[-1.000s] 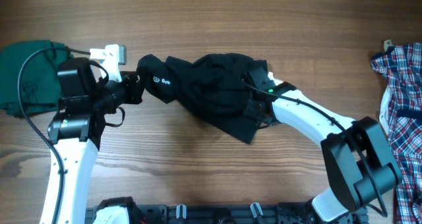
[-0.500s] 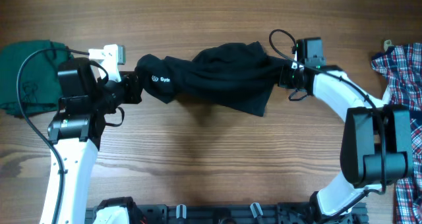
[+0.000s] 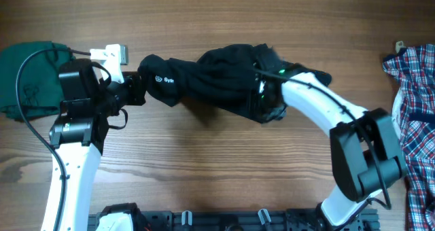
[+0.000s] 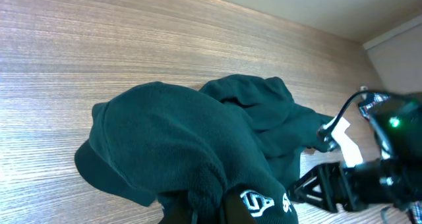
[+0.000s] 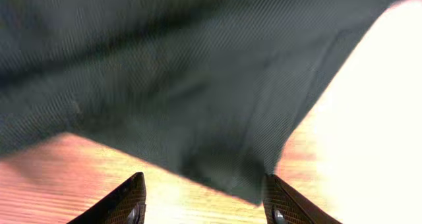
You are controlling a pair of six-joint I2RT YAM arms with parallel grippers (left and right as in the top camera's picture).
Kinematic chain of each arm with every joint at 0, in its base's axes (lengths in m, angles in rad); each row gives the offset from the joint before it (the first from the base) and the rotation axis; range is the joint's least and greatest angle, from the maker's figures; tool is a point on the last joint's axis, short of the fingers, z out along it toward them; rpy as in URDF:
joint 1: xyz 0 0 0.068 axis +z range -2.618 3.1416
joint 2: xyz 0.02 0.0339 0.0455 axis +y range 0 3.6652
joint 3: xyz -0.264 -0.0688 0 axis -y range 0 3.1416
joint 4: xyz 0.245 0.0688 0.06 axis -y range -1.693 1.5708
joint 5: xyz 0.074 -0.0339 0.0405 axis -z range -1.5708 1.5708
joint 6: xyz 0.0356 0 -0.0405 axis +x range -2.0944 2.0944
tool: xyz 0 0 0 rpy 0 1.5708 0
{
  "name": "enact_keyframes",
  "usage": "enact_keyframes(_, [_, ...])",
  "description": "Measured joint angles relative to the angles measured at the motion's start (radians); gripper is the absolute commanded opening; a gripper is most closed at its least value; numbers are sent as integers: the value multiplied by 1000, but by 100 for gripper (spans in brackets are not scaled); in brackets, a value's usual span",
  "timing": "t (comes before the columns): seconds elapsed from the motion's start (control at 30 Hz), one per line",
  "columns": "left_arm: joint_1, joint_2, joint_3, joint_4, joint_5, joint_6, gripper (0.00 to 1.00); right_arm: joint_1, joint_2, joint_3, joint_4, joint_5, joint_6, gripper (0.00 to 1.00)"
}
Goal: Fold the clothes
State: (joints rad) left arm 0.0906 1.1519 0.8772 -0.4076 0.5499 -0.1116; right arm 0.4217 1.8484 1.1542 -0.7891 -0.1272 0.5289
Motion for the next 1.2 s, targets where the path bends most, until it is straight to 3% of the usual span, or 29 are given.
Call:
enact_keyframes(0.2, [0, 0, 0, 0, 0, 0, 6, 21, 0, -73, 149, 140, 80, 56])
enact_keyframes(0.23, [0, 0, 0, 0, 0, 0, 6, 21, 0, -76, 163, 157, 81, 48])
enact_keyframes(0.3, [0, 0, 0, 0, 0, 0, 6, 21, 0, -79, 171, 174, 93, 4])
enact_keyframes(0.43, [0, 0, 0, 0, 0, 0, 6, 21, 0, -83, 163, 177, 106, 4])
enact_keyframes(0.53, [0, 0, 0, 3, 0, 0, 5, 10, -11, -29, -63, 250, 39, 4])
enact_keyframes(0.63, [0, 0, 0, 25, 0, 0, 5, -21, -91, 156, -180, 311, -61, 4])
enact_keyframes(0.77, [0, 0, 0, 31, 0, 0, 4, -87, -249, 378, -192, 342, -128, 4])
enact_keyframes(1.0, [0, 0, 13, 28, -36, -51, 4, -154, -281, 409, -190, 349, -243, 4])
enact_keyframes(1.2, [-6, 1, 270, -194, -110, -76, 4, -213, -281, 497, -143, 330, -326, 4])
